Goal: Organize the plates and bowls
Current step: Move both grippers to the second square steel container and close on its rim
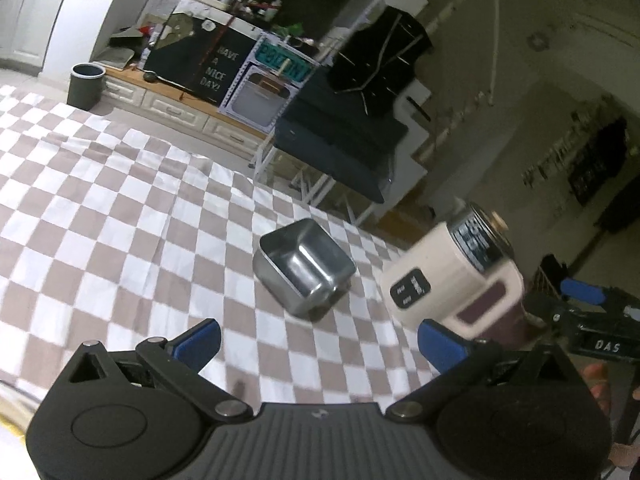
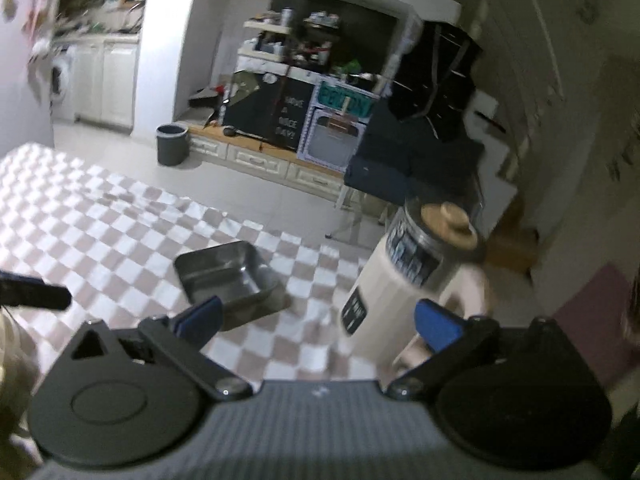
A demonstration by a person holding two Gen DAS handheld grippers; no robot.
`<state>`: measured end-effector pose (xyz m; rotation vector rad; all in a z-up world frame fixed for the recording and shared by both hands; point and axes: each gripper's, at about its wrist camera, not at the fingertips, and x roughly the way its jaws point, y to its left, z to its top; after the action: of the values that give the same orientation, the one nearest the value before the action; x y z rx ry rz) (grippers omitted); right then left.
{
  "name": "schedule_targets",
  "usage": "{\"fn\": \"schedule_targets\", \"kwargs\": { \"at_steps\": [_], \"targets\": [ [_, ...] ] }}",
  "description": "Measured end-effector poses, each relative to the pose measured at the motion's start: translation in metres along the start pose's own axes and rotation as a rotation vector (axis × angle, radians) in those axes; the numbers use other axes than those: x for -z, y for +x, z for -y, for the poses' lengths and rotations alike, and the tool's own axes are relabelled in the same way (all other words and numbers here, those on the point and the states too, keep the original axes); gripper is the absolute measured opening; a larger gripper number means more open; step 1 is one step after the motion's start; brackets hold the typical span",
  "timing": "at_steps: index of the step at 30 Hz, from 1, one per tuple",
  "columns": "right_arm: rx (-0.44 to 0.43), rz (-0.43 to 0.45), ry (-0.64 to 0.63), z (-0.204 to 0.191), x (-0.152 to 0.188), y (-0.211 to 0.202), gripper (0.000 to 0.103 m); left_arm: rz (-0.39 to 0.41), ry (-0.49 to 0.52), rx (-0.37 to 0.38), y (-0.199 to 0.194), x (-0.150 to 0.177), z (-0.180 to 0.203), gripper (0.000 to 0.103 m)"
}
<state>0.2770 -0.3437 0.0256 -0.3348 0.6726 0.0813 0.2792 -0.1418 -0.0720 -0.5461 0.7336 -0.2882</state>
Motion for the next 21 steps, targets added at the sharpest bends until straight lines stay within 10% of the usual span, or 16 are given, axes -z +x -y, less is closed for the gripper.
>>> {"fn": "schedule_targets", "kwargs": {
  "at_steps": [11, 17, 21],
  "targets": [
    [-0.016, -0.055, -0.414, -0.003, -0.025, 0.107, 0.103, -0.033, -0.149, -0.069, 0.084, -0.006, -0.013, 0.098],
    [-0.219, -0.071, -0.351, -0.012, -0.042, 0.17, 0.1, -0.074, -0.239, -0.11, 0.122, -0.015, -0.031, 0.082],
    [-0.256, -0.12, -0.257, -0.023, -0.049, 0.209, 0.055, -0.11, -0.271, -0.07, 0.145, -0.02, -0.033, 0.071]
  ]
}}
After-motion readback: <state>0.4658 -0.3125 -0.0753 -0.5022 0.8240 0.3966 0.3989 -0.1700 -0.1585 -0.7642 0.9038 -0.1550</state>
